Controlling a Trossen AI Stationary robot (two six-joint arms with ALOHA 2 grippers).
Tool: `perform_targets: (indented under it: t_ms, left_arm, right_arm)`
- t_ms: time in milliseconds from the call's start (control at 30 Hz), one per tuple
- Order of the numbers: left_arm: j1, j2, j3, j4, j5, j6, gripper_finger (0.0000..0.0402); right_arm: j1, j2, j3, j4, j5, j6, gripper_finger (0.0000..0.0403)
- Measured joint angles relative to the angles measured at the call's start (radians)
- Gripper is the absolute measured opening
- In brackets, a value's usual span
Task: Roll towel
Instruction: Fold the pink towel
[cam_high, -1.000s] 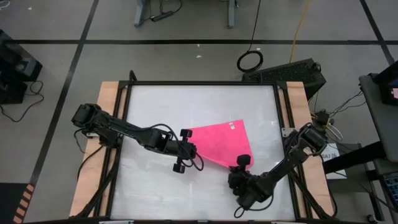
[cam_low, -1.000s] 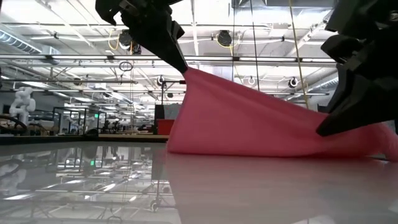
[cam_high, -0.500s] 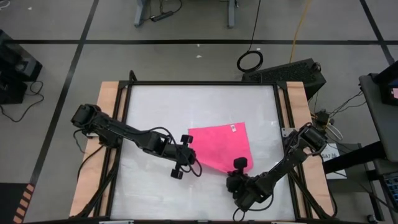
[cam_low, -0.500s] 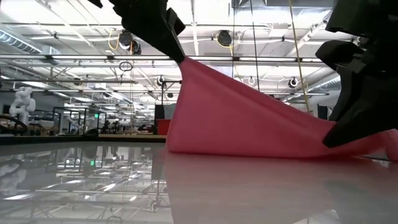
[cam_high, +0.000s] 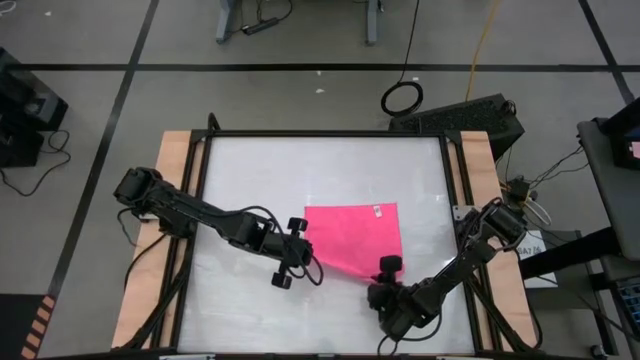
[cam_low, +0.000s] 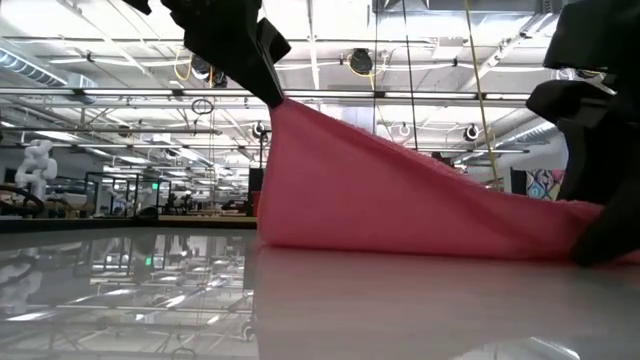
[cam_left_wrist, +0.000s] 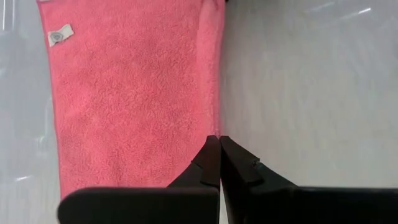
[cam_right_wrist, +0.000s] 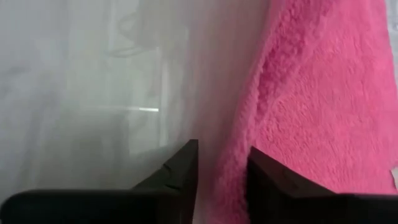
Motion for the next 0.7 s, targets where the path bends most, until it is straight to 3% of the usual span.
perform_targets:
  t_ms: [433, 700]
  left_arm:
    - [-0.001, 0.000, 0.000, -0.022, 0.000, -0.001, 0.0001]
    - [-0.007, 0.000, 0.000, -0.024, 0.000, -0.008, 0.0001]
  right_arm:
    - [0.034, 0.000, 0.072, -0.236, -0.053, 0.065, 0.0081]
    - [0.072, 0.000, 0.077, -0.295, -0.073, 0.150, 0.0080]
